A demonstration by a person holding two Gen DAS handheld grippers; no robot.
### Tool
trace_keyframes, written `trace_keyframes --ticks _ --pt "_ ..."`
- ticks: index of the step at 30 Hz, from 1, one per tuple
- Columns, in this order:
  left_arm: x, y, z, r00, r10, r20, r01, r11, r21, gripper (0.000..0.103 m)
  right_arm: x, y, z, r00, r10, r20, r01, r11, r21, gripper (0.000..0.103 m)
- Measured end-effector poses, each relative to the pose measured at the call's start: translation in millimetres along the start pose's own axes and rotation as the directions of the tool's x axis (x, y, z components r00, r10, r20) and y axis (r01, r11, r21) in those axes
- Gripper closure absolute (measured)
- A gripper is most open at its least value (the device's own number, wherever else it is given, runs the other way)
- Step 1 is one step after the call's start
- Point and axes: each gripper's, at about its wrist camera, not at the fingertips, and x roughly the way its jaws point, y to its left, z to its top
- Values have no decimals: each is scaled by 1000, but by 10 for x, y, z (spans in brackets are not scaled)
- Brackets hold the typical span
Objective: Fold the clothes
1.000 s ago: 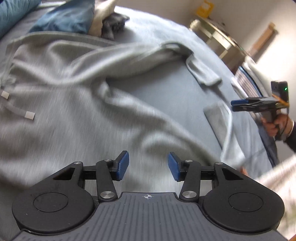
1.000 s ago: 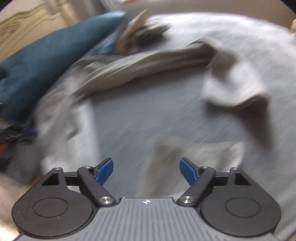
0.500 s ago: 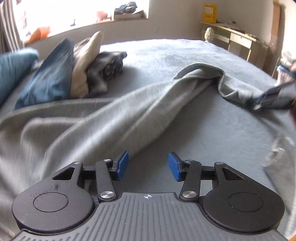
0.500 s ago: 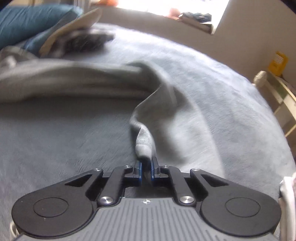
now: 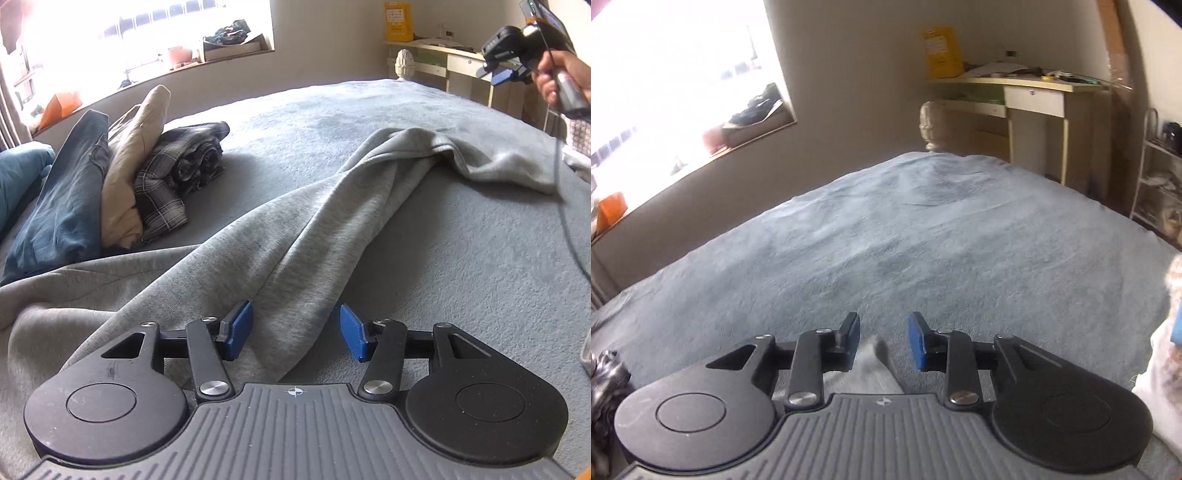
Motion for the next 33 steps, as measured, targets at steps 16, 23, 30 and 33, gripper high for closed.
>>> trace_keyframes --ticks 16,23,30,33 --pt "-101 -30 25 995 6 100 -4 1000 -17 103 24 -358 -1885 747 577 -330 -5 501 865 59" --pt "-378 -235 -72 991 -46 128 30 991 128 103 93 -640 -1987 869 471 -149 -45 376 925 80" --pt "-631 -211 -270 989 -94 115 68 974 215 103 -611 -706 -1511 922 374 -103 -174 635 753 97" --pt "-785 -208 -366 985 -128 115 94 961 260 103 -1081 -870 -1335 938 335 -90 -193 719 667 97"
